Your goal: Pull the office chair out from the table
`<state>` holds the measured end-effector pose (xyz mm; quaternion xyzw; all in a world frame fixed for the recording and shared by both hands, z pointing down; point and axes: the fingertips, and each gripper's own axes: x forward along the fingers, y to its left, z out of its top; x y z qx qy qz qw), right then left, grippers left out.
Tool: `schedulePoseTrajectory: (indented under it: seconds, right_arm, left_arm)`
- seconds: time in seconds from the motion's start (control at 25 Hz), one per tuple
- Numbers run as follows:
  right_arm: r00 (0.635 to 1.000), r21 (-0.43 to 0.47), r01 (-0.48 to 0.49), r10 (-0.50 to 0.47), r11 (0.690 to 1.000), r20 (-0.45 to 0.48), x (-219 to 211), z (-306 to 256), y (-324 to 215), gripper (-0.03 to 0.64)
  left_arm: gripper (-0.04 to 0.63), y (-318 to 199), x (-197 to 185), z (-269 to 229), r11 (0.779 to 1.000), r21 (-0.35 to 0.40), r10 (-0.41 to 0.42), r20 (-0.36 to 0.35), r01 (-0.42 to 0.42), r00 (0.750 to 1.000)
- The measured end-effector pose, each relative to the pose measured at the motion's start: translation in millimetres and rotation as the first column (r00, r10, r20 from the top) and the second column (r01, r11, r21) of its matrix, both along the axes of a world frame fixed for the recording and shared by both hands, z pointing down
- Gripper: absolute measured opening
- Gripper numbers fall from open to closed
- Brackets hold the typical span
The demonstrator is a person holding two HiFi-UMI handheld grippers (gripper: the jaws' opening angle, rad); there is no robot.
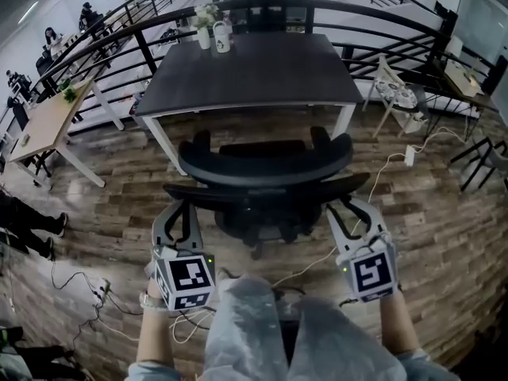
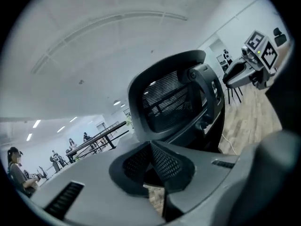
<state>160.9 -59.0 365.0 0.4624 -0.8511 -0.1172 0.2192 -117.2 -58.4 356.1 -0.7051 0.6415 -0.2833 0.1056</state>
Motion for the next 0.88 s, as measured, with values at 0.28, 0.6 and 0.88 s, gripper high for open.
schedulePoseTrajectory:
  seconds: [0.28,0.6,0.88]
  right_arm:
    - [0.985,0.008,-0.042,0.040,0.999,0.169,-9.5,-18.1,5.1,0.006]
    - [0.982,-0.025,-0.017,0.021,1.000,0.190,-24.8,-14.5,12.3,0.005]
    - [0.981,-0.077,0.032,-0.017,0.996,0.194,-36.6,-7.9,18.3,0.005]
  left_arm:
    - [0.011,7.6,34.0,-6.6,0.997,0.012,0.072,-0.112,-0.071,0.991]
    - [0.009,13.3,61.6,2.5,0.994,-0.017,0.098,-0.211,-0.104,0.972]
    - [0.009,14.5,74.5,8.5,0.990,-0.056,0.113,-0.276,-0.133,0.954]
